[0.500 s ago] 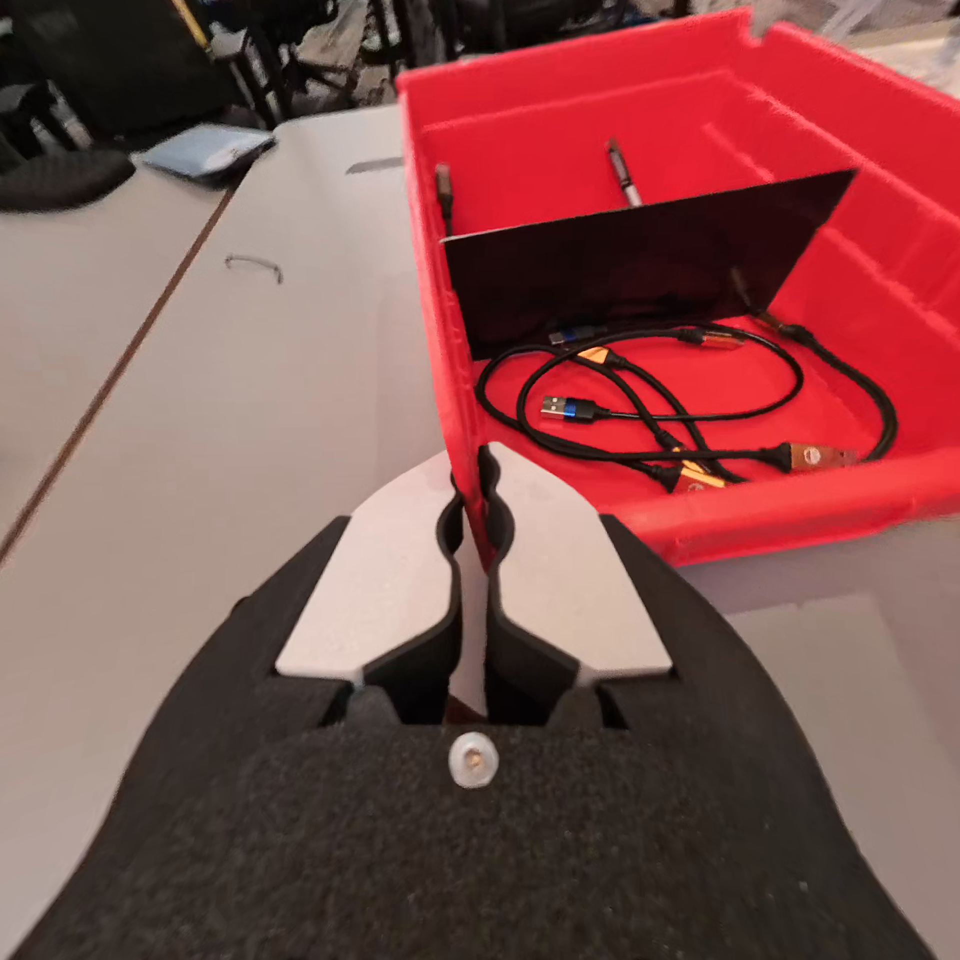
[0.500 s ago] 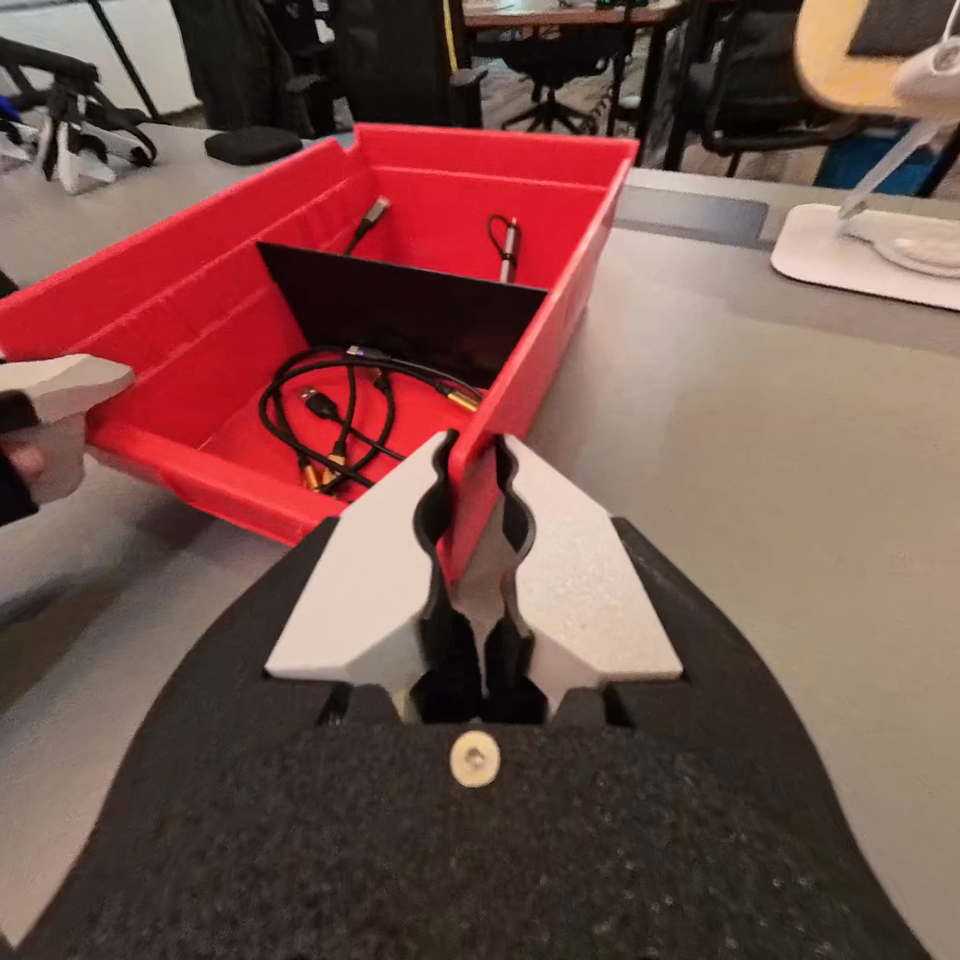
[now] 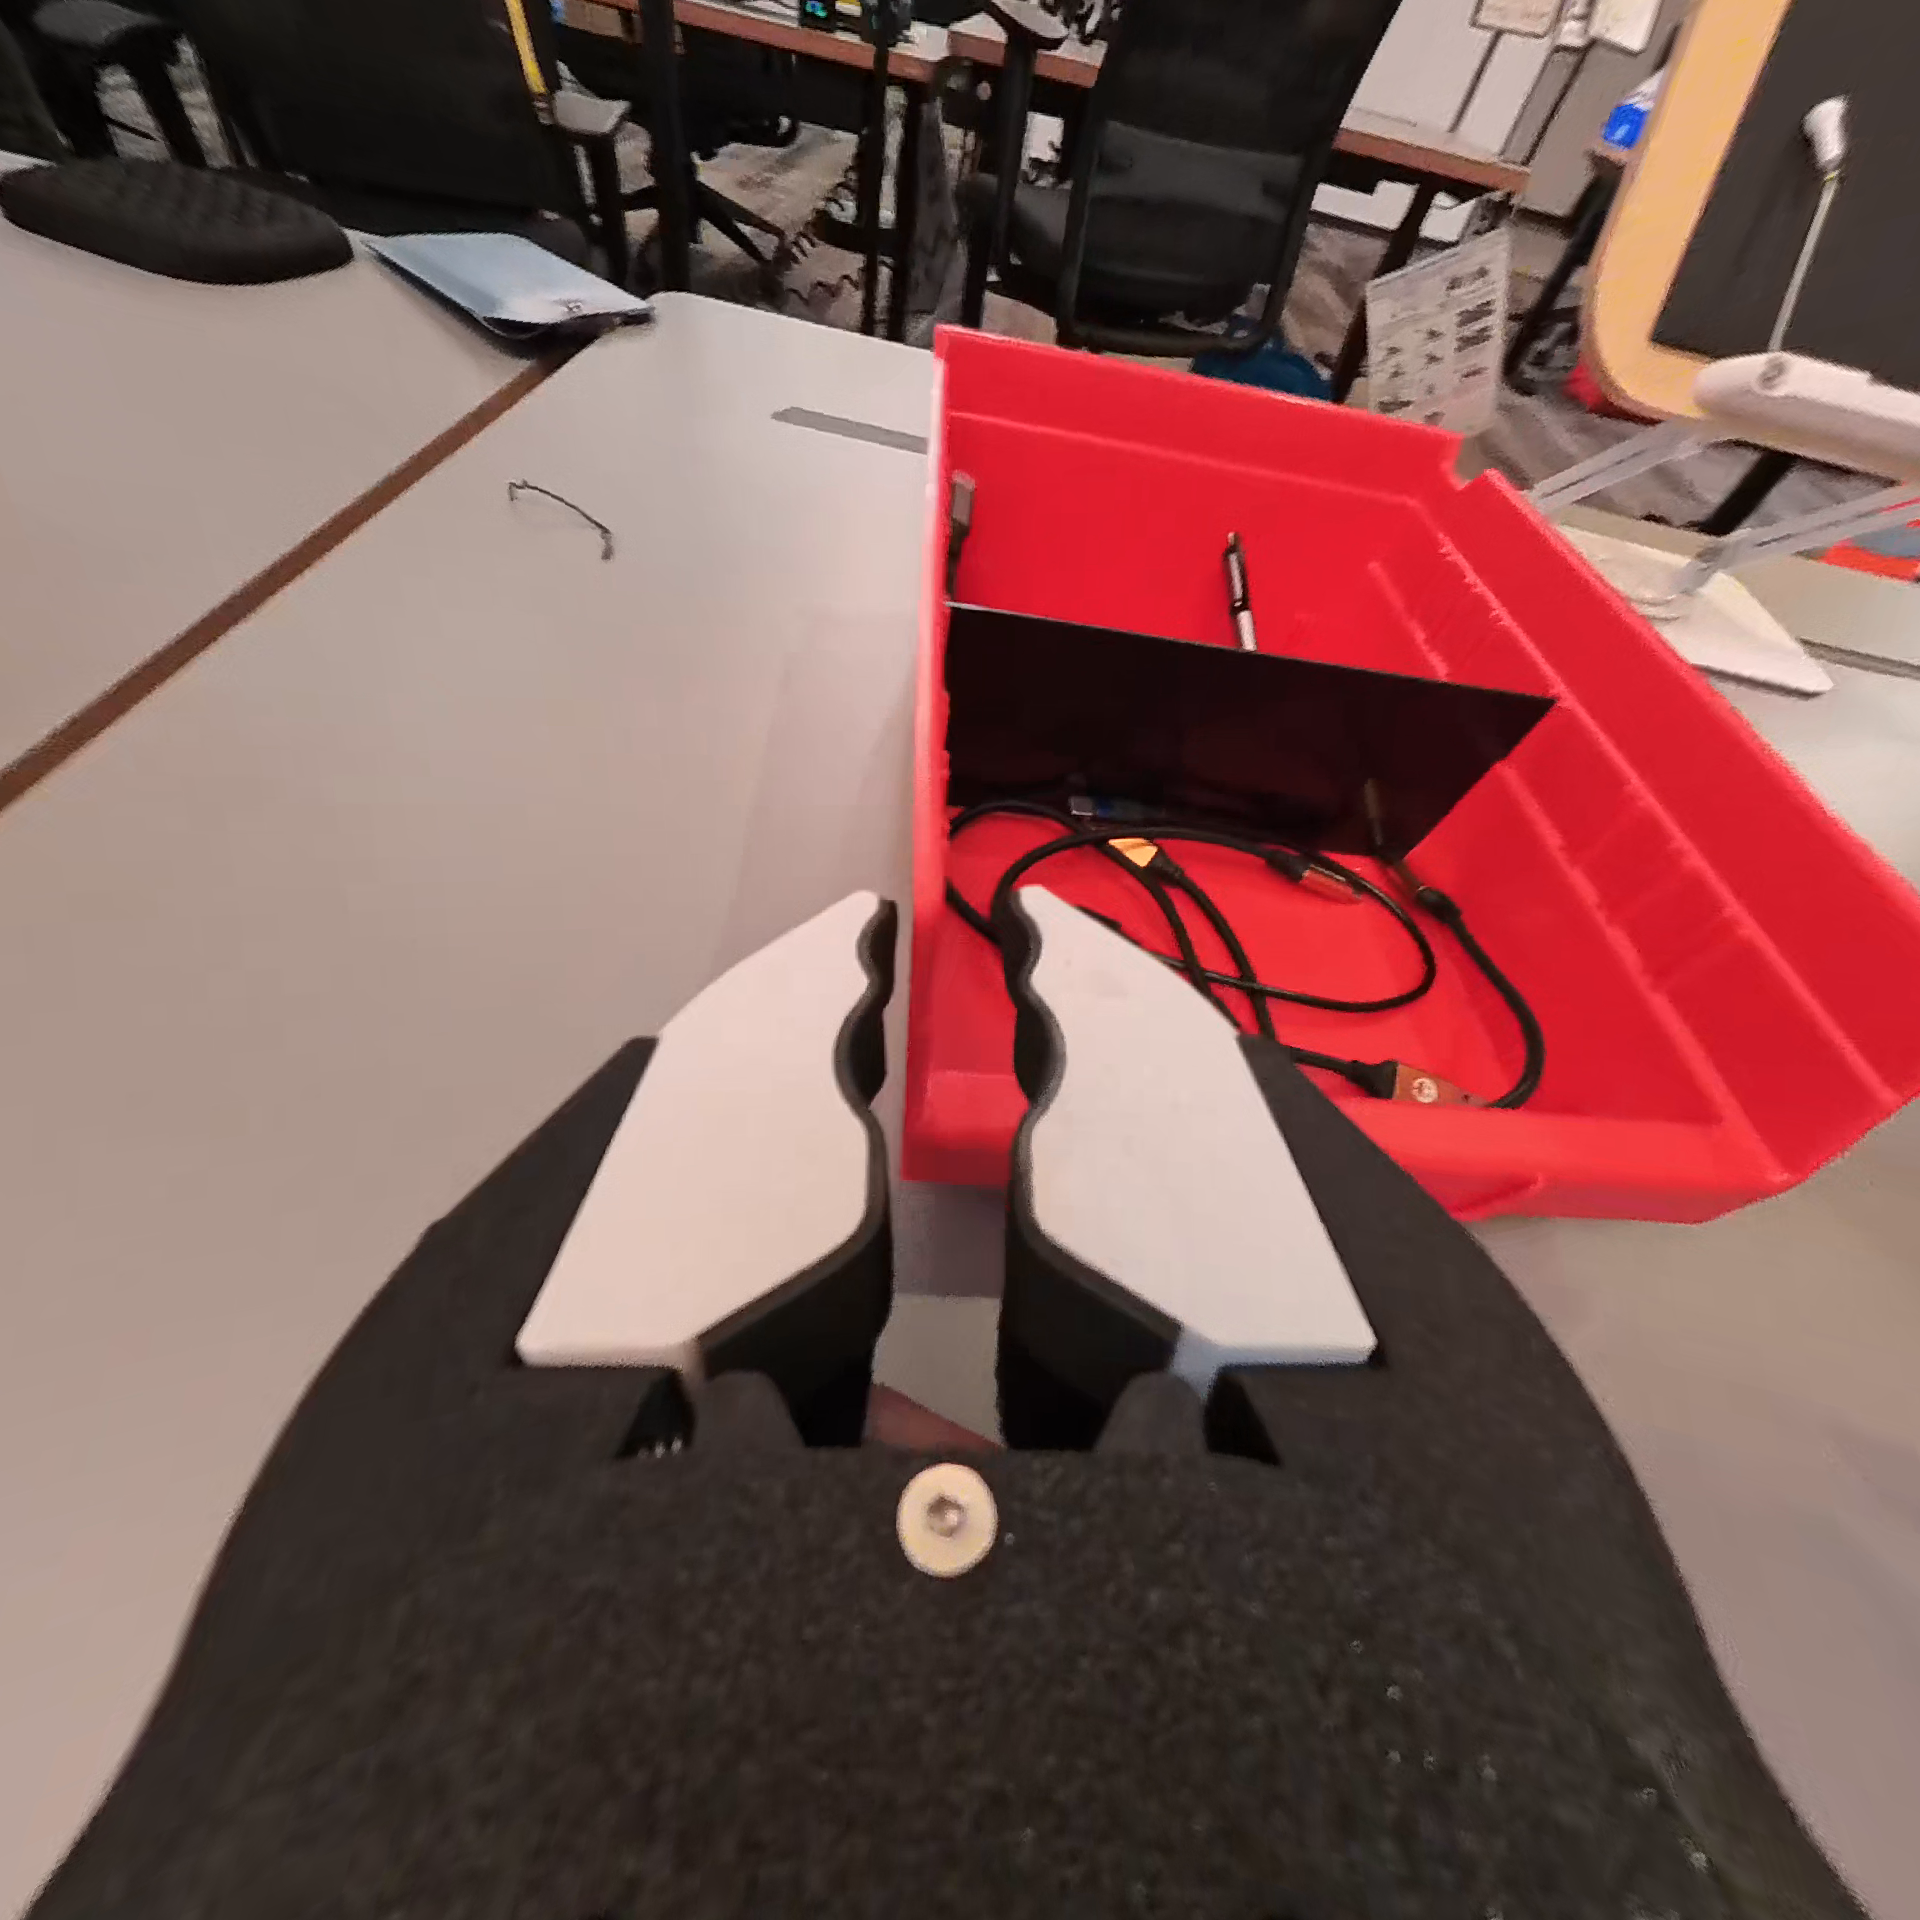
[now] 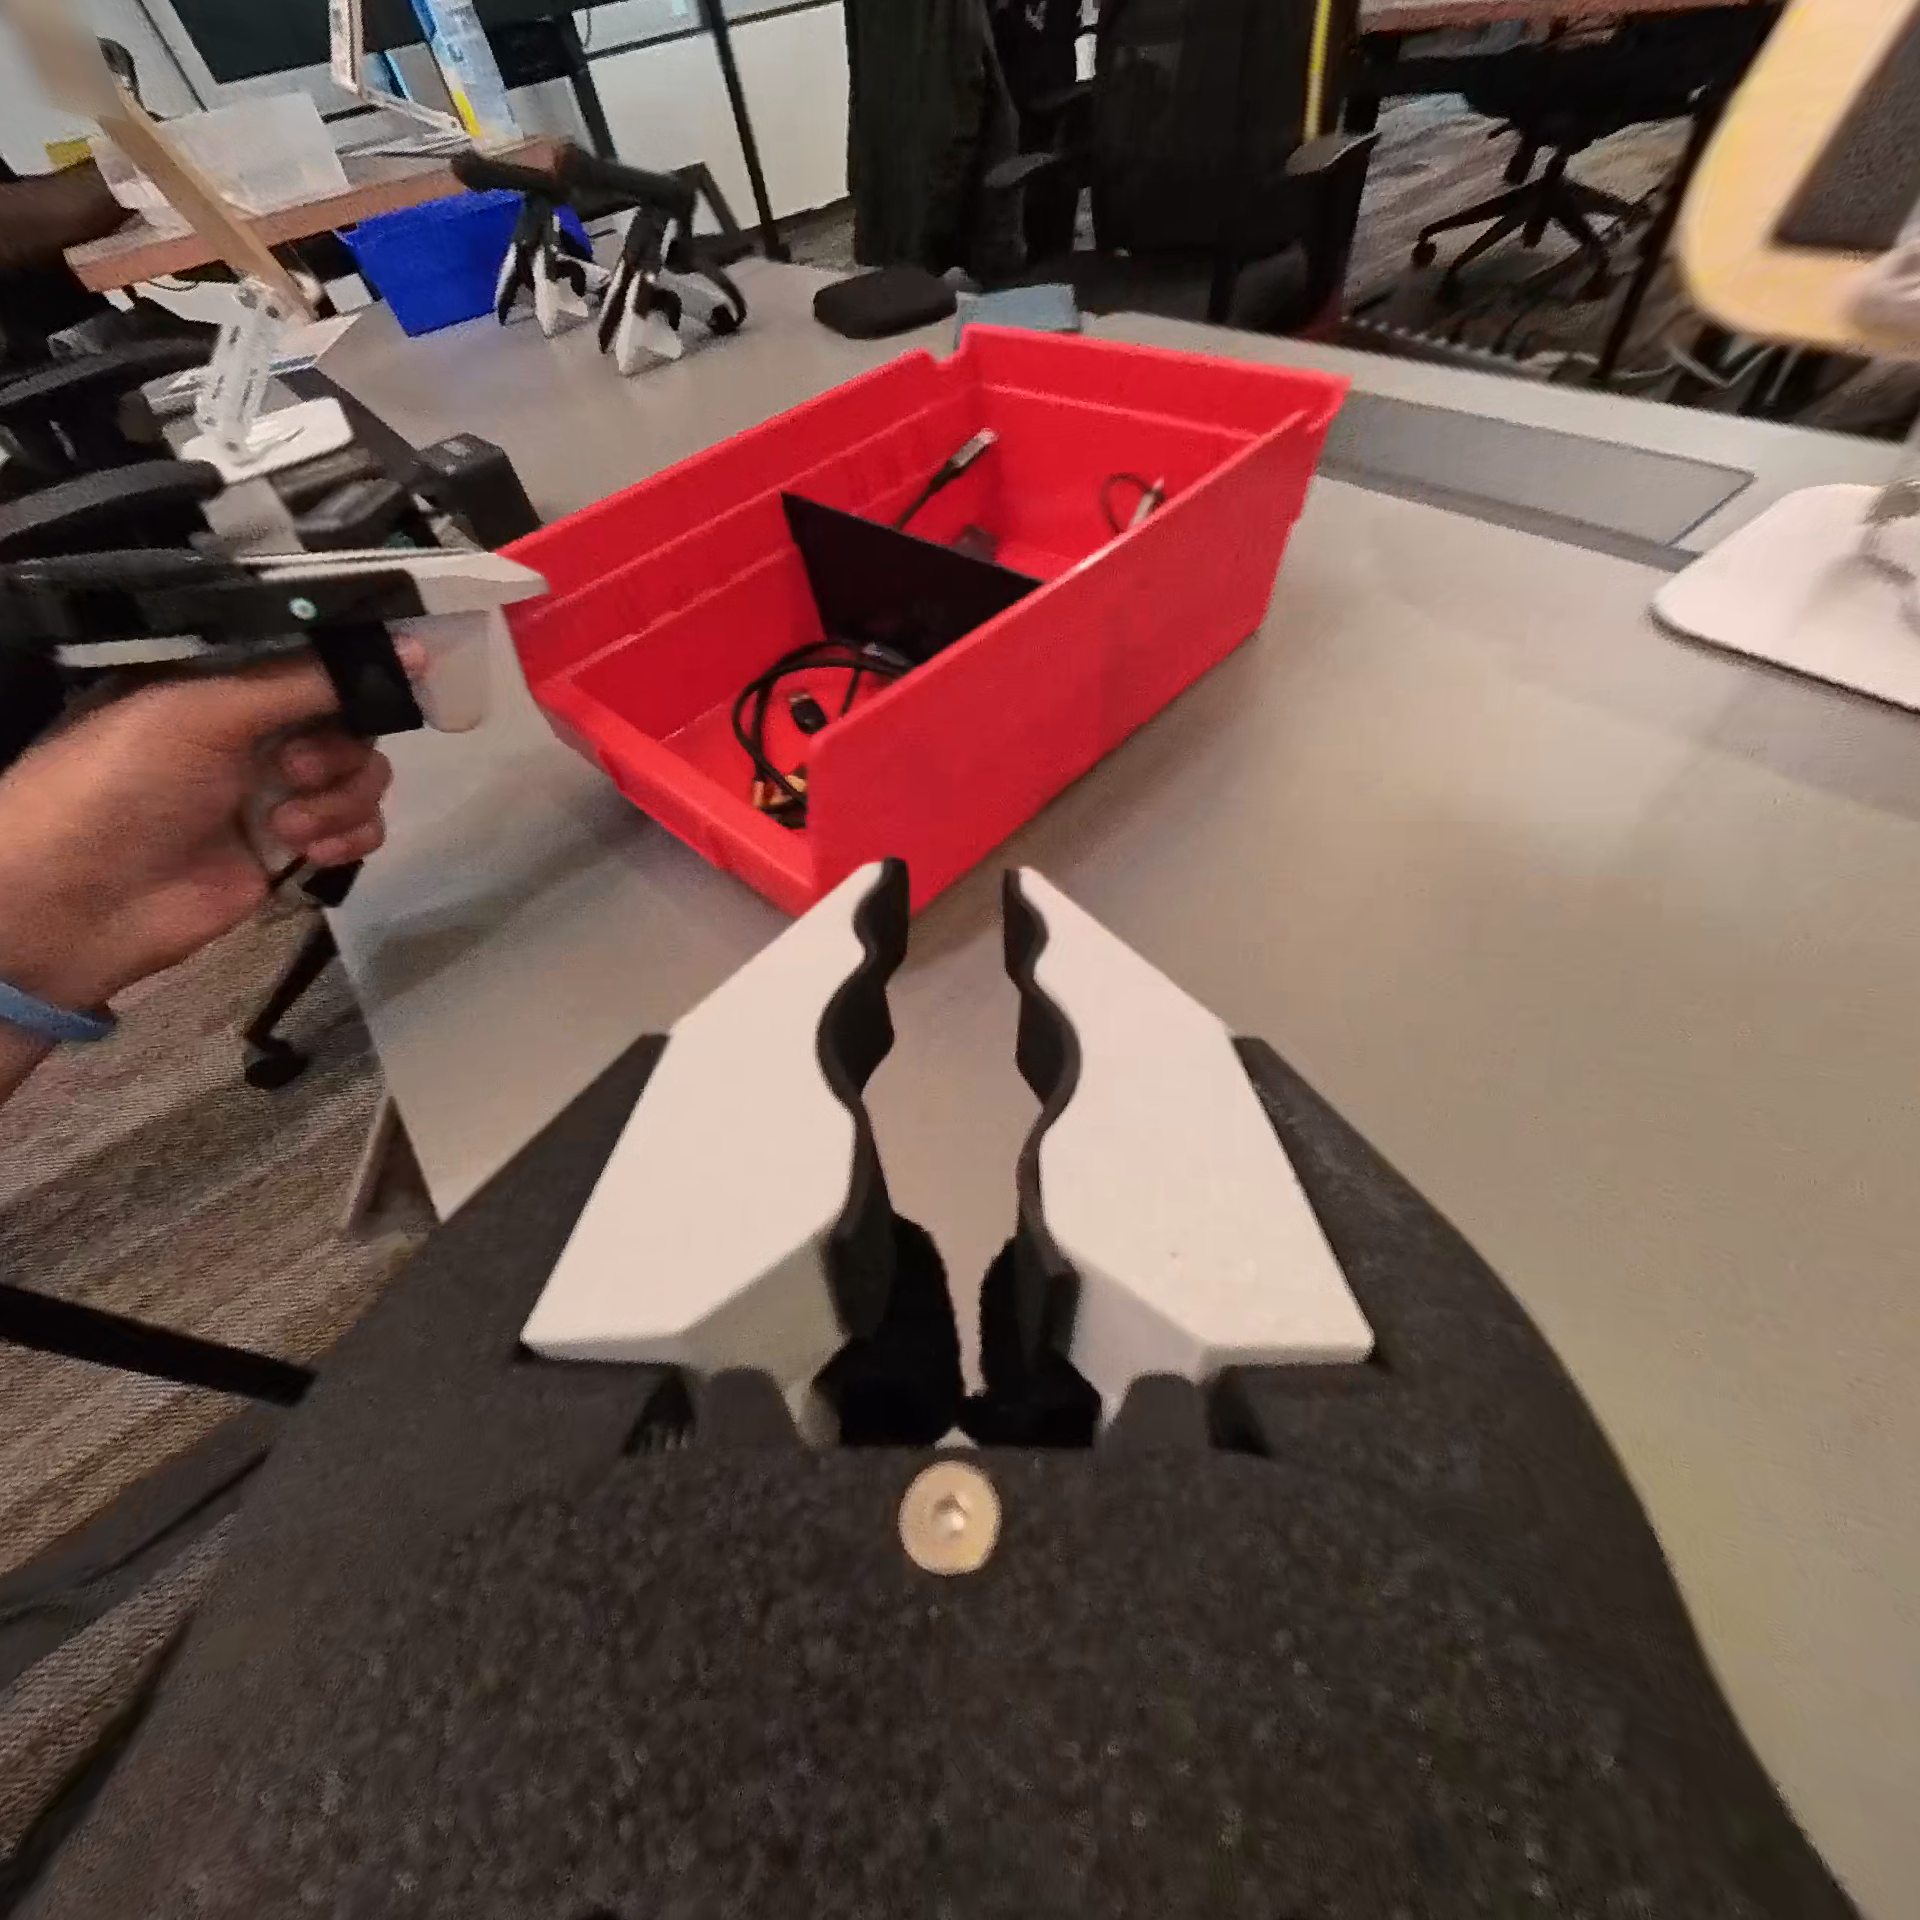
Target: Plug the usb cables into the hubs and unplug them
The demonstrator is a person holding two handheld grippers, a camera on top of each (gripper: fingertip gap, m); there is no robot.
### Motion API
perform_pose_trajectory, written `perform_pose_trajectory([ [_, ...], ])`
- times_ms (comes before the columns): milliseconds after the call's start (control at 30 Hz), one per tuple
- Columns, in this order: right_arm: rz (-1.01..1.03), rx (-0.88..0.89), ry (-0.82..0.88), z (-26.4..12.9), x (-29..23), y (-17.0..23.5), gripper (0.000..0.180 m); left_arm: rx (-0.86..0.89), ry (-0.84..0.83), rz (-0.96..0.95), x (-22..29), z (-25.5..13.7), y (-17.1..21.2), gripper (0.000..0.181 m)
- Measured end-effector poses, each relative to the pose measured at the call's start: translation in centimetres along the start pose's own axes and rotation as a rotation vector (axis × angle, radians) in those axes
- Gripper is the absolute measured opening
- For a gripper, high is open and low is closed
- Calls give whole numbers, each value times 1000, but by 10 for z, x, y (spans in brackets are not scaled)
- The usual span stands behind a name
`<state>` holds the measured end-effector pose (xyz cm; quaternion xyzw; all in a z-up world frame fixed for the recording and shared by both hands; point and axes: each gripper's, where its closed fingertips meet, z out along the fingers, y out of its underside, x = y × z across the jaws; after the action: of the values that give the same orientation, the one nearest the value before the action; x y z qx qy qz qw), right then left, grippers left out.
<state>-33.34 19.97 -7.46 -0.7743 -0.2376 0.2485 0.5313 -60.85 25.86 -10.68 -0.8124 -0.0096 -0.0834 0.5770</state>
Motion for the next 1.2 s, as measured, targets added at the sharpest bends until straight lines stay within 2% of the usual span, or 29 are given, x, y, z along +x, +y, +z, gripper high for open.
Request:
perform_pose_trajectory([
  [100, -51, 33, 91, -53, 46, -5, 16, 65, -113, 18, -9, -19, -11, 19],
  [167, -59, 65, 153, -91, 79, -10, 16, 185, -178, 1, -11, -40, -27, 13],
  [233, -51, 119, 206, -130, 111, -15, 17, 240, -118, 5, 9, -48, -37, 9],
  [333, -8, 222, 287, -184, 162, -10, 21, 155, 24, 58, 54, -40, -19, 13],
  [467, 91, 304, 640, -262, 246, 58, 23, 40, 162, 77, 111, -30, 18, 12],
  [533, 159, 299, 727, -291, 268, 69, 24, 30, 207, 119, 133, -27, 20, 12],
  [600, 135, 251, 814, -311, 286, 75, 24, 51, 207, 233, 144, -21, 20, 12],
  [667, 132, 209, 885, -321, 299, 90, 21, 21, 165, 322, 143, -12, 27, 10],
  [800, 240, 202, 783, -305, 292, 98, 20, -6, 191, 301, 148, -3, 30, 12],
  [1200, 138, 138, 698, -273, 272, 94, 15, -96, 252, 267, 149, 3, 48, 20],
])
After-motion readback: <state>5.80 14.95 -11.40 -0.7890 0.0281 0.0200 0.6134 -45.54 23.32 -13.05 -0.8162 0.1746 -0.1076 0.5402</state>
